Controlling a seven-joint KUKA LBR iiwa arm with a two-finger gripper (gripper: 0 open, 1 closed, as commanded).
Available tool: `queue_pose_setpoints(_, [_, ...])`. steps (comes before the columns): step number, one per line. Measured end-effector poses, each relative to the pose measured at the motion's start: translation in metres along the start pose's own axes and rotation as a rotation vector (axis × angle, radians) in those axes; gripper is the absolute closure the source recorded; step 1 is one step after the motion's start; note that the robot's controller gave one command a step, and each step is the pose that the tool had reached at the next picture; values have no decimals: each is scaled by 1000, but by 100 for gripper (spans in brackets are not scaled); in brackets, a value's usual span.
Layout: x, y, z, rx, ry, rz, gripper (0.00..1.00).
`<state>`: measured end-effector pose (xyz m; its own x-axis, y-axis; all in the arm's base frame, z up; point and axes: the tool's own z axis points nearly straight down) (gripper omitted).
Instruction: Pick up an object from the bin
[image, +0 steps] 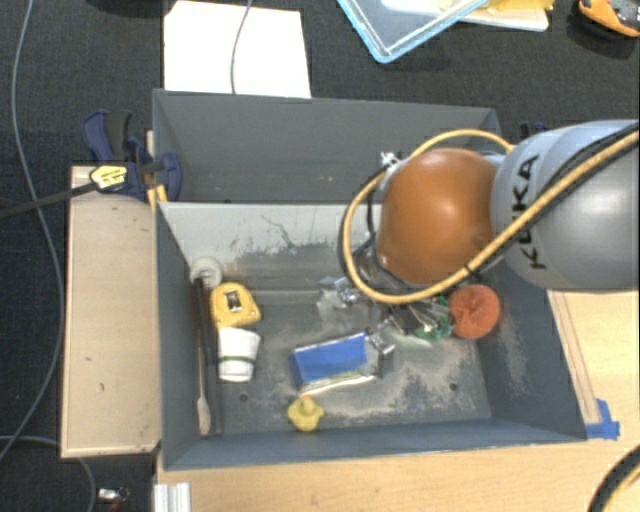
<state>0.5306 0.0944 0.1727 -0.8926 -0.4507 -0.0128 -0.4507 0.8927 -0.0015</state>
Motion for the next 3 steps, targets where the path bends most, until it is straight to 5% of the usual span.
queue_pose_setpoints(1, [19, -8, 34, -1, 2, -40, 0])
queue_pose_setpoints(2, [14, 20, 38, 0, 6, 246, 0])
queue_pose_setpoints(3, [17, 32, 38, -1, 7, 253, 0])
